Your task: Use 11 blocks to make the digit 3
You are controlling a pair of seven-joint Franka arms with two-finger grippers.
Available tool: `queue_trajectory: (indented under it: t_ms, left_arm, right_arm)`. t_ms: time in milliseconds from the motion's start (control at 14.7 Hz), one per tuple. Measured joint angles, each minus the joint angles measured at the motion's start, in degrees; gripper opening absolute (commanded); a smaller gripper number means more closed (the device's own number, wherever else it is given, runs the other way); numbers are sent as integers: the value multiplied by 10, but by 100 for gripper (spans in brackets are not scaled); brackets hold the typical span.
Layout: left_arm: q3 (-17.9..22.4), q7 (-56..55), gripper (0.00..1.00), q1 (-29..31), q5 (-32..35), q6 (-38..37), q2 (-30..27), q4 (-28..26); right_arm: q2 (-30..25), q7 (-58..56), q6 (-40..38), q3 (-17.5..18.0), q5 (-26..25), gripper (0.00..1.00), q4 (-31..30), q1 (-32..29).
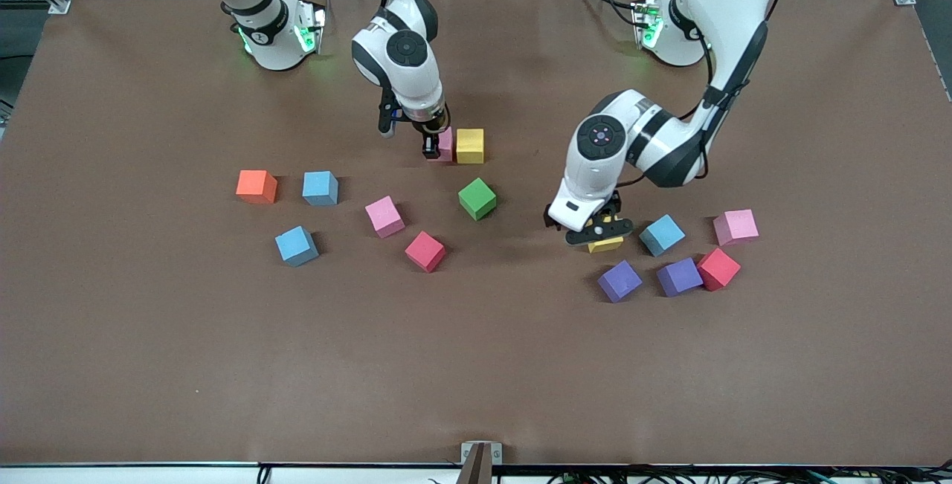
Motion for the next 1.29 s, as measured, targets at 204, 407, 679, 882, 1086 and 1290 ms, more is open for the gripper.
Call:
queue_trajectory:
  t_ms: [204, 407, 679, 882, 1086, 1290]
  left_arm:
    - [0, 55, 100, 23, 1, 1, -3, -9]
    - [0, 69, 100, 41, 1, 14, -4, -14]
    - [0, 69, 100, 50, 1, 39, -4, -30]
    - [0, 69, 100, 53, 5, 70, -4, -48]
    - [0, 67, 100, 53, 25, 89, -3, -67]
    - [0, 63, 100, 55, 42, 124, 1, -82]
  right_arm:
    - [3, 0, -1, 0, 0, 0, 4, 0]
    - [4, 0, -1, 0, 1, 0, 6, 0]
    - [6, 0, -2, 0, 1, 0, 9, 0]
    - [7, 0, -4, 0, 2, 0, 11, 0]
    - [7, 0, -4, 0, 2, 0, 12, 0]
    - [8, 0, -5, -1, 2, 0, 13, 0]
